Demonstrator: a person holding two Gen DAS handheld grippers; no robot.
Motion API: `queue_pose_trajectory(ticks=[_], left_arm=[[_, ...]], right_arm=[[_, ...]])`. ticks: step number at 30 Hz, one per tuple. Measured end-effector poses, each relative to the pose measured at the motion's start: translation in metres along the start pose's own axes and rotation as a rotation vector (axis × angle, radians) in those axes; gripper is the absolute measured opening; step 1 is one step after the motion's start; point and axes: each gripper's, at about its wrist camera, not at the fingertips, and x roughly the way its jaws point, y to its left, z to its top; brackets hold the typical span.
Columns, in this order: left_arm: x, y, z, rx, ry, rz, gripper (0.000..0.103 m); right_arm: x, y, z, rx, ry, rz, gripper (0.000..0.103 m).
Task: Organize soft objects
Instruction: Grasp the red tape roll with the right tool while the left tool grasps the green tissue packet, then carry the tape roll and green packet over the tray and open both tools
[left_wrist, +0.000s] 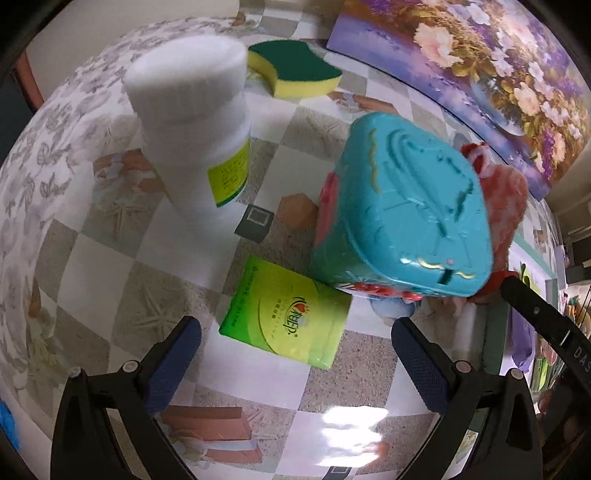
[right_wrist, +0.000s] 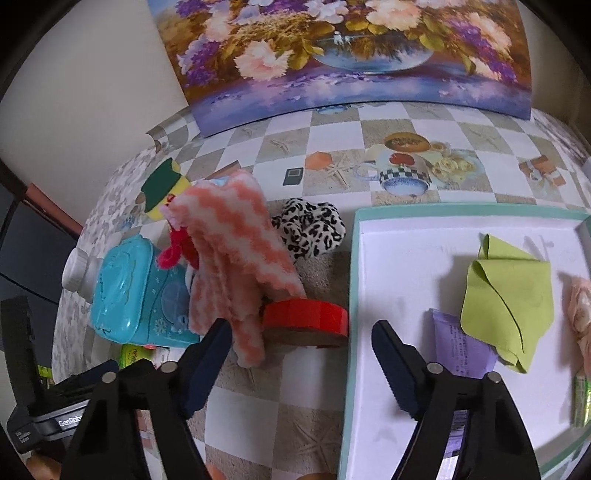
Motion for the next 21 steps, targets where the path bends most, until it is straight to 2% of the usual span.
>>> queue_pose_trajectory(ticks=[2, 6, 8, 9, 11, 21], left_arm=[[0.003, 0.002, 0.0, -0.01, 0.007, 0.001, 0.101], [0.006, 0.001, -0.002, -0.011, 0.018, -0.006, 0.093], [0.008, 0.0, -0.003, -0.002, 0.022, -0.006, 0.09], [0.008, -0.001, -0.004, 0.004, 0.02, -0.003, 0.081], [0.007, -0.004, -0.004, 0.013, 0.014, 0.014, 0.073], [-0.002, -0.001, -0.005, -0.001, 0.004, 0.013, 0.073]], right_arm=[[0.001, 0.002, 0.001, -0.005, 0.0, -0.001, 0.065], [0.002, 0.005, 0.0, -0.017, -0.002, -0.015, 0.061], [0.002, 0.004, 0.001, -0.017, -0.007, -0.032, 0.053], [0.001, 0.003, 0.001, -0.014, -0.008, -0.03, 0.053], [0.001, 0.001, 0.002, -0.007, -0.007, -0.023, 0.052], [-0.004, 0.003, 0.002, -0.016, -0.012, -0.016, 0.049]])
